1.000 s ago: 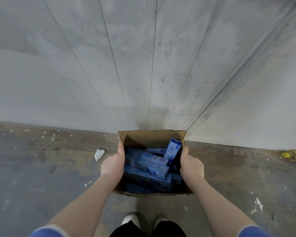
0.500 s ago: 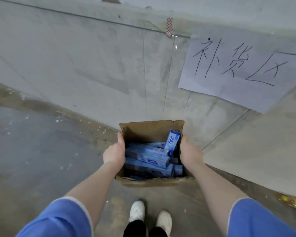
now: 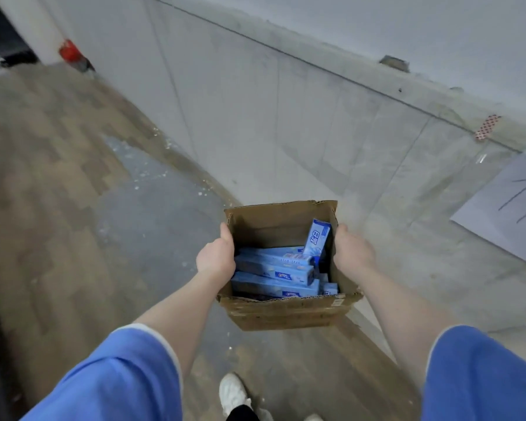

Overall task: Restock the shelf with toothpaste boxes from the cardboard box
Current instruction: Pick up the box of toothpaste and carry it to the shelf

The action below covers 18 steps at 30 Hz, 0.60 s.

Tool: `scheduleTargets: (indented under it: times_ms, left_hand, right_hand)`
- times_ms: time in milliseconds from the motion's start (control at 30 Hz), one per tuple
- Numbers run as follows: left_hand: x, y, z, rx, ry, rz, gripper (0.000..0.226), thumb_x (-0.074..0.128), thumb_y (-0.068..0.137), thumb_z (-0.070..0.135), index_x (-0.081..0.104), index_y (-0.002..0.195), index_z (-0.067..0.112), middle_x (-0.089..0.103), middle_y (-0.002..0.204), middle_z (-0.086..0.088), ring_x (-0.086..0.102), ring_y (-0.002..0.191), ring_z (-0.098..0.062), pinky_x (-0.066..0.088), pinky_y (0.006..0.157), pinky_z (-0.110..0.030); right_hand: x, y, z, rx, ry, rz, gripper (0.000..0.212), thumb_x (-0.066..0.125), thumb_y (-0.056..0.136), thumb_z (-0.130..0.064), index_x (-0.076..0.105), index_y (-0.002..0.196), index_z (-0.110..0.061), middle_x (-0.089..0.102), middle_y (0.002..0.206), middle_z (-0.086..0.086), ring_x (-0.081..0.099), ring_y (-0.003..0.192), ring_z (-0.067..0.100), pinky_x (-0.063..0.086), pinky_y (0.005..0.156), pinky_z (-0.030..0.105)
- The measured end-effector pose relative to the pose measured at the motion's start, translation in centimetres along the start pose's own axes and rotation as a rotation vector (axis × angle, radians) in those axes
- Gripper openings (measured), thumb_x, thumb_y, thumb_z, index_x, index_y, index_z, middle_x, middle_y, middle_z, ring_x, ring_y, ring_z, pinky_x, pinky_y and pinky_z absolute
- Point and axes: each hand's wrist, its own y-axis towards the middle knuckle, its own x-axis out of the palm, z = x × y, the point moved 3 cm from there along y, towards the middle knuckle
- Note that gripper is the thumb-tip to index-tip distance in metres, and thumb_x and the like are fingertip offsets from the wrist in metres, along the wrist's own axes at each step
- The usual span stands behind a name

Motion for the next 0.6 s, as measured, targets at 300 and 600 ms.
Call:
scheduleTargets:
  times_ms: [300, 600]
  left_hand:
    - [-4.0, 5.6, -12.5, -0.158, -0.038, 0.017, 0.077, 0.044, 0.087, -0.001, -0.002, 0.149, 0.009, 0.060, 0.116, -0.014, 0.059, 0.102, -0.031, 0.047, 0.077, -0.037]
    - [-8.5, 12.0, -22.5, -0.356, -0.063, 0.077, 0.075, 0.045, 0.088, 0.002, 0.001, 0.148, 0.009, 0.059, 0.118, -0.013, 0.058, 0.105, -0.032, 0.046, 0.075, -0.036]
  right_hand:
    - [-0.7, 6.0, -14.6, -0.148, -0.083, -0.033, 0.034, 0.044, 0.088, -0.002, 0.035, 0.121, -0.003, 0.057, 0.117, 0.018, 0.054, 0.109, 0.035, 0.043, 0.079, 0.035]
    - [-1.2, 14.5, -28.7, -0.369, -0.106, -0.018, 0.031, 0.043, 0.086, -0.002, 0.036, 0.116, -0.003, 0.061, 0.110, 0.017, 0.059, 0.102, 0.035, 0.037, 0.069, 0.031]
